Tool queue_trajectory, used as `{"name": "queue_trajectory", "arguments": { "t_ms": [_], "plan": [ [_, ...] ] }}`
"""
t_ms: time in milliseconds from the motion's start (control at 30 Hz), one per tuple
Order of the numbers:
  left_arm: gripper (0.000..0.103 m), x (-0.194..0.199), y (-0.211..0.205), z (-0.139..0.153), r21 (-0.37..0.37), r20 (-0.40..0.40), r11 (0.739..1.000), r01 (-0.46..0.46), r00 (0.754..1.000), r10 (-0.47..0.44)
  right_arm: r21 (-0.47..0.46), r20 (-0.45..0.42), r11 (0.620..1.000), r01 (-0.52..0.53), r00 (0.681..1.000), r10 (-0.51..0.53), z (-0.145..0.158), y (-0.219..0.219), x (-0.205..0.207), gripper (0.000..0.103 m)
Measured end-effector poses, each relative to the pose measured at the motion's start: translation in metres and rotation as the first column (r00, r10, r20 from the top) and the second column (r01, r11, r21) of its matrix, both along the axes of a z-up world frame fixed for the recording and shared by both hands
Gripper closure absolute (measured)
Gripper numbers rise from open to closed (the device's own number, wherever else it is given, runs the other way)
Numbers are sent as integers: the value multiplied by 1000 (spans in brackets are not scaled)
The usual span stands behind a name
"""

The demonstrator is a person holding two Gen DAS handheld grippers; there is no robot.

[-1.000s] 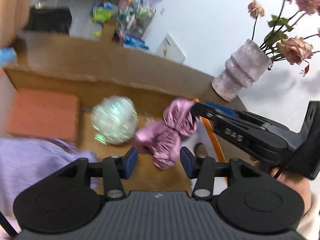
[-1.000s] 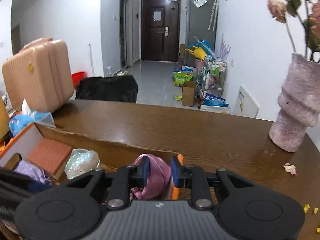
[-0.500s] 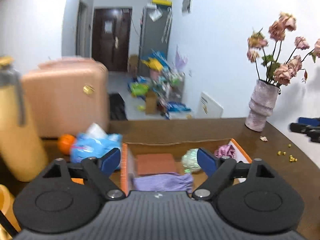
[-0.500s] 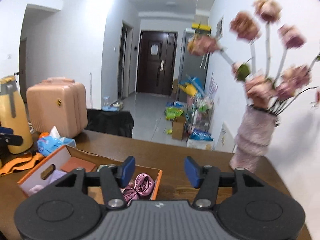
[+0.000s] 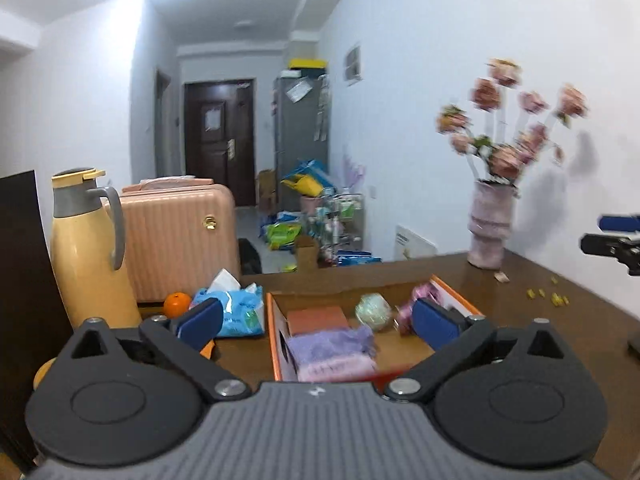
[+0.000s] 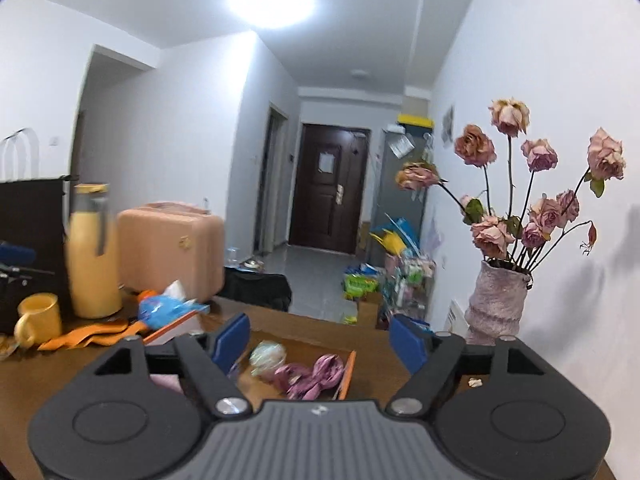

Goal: Organize soft objects
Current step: 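Open both grippers to drop the scrunchie into the box, then reach both grippers to the blue milk carton and close them on it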

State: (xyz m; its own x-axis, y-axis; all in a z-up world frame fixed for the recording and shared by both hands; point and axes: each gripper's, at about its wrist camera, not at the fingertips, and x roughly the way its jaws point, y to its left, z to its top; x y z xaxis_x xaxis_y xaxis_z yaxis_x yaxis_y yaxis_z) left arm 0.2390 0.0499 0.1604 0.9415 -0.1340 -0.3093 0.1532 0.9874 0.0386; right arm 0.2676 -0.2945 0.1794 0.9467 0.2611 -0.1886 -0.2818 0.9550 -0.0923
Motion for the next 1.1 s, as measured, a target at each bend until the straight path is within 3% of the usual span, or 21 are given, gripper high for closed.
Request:
{"name": "queue_trajectory", "arguments": {
  "t_ms": [67, 267, 400, 567, 700, 900, 1033, 1100],
  "plan": [
    [0, -27, -5, -13, 29, 19, 1000, 11, 1000, -11, -4, 17, 1000, -12, 1000, 13, -16, 3, -25, 22],
    [0, -95, -11, -53, -18, 65, 1000, 21, 998, -19, 48, 36, 995, -88, 996, 86, -74, 9, -89, 19],
    [0, -116, -10, -76, -101, 5, 995, 15, 1000, -15, 95, 16, 992, -78, 997, 76, -112, 16, -124, 19],
    [0, -109, -18, -84, -27, -17, 999, 22, 1000, -23, 100, -28, 991, -85, 996, 88, -137, 12, -139, 19],
    [0, -103, -23, -79, -68, -11, 997, 37, 999, -37, 76, -3, 996, -47, 999, 47, -136, 9, -141, 19],
    [0, -92, -34, -92, -51, -57, 997, 59, 996, -61, 81, -39, 995, -58, 997, 61, -140, 8, -129, 19],
    [1, -65, -32, -105, -89, -109, 995, 35, 993, -44, 107, -139, 994, -8, 990, 23, -146, 12, -104, 21],
    [7, -43, -33, -117, -122, -153, 992, 43, 986, -62, 139, -207, 990, 32, 978, -2, -150, 12, -87, 28]
  ]
}}
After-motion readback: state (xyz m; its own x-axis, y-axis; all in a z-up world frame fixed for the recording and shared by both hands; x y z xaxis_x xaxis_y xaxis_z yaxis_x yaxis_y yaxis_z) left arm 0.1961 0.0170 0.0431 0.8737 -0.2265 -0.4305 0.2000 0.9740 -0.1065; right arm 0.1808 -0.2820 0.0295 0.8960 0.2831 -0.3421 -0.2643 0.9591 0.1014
